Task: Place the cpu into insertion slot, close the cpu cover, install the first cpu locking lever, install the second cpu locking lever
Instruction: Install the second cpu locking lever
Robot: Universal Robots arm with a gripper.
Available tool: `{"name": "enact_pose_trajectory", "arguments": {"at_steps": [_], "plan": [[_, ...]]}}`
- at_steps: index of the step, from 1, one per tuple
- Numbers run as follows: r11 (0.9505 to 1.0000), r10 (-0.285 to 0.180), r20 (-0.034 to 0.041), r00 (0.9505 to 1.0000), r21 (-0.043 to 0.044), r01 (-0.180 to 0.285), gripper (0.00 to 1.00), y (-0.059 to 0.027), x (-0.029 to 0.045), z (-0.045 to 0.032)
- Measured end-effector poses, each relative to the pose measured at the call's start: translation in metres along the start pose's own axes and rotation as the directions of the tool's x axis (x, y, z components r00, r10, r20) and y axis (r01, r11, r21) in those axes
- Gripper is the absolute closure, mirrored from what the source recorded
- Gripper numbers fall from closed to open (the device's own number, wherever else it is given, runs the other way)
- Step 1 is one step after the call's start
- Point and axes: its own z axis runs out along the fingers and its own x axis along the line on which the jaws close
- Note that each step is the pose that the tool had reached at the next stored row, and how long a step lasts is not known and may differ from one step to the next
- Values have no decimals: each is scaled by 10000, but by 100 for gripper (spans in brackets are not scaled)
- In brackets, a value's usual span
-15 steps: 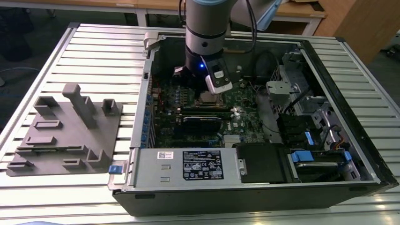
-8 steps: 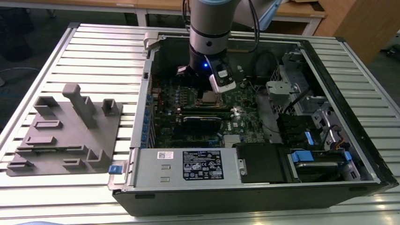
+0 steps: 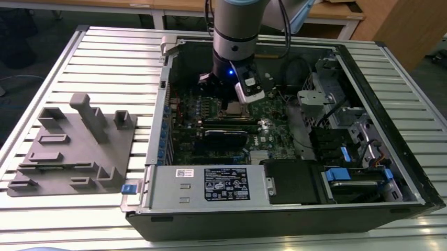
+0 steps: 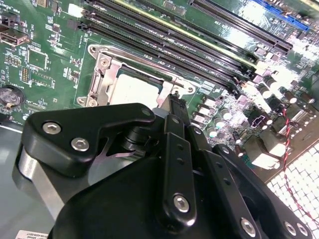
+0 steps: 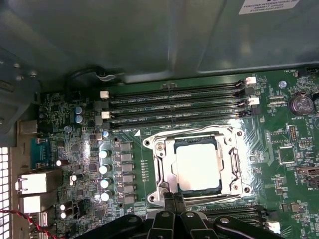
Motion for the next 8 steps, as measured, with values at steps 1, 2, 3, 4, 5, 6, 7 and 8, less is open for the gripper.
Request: {"name": "enact_pose_trajectory", "arguments": {"at_steps": [1,2,3,4,5,6,7,8], "plan": [[10000,-1,0,10000,0,1,89,2,-2,0],[10000,-1,-1,10000,0,1,89,6,-6,1],[10000,-2,0,10000,-1,2,89,10,-11,2],[10000,-1,0,10000,-1,1,89,15,-15,3],[10000,-1,0,10000,0,1,89,20,-20,4],[10000,0,0,10000,0,0,89,26,-25,5],[10000,0,0,10000,0,0,89,32,-30,6],[10000,1,0,10000,1,-1,89,37,-33,7]]}}
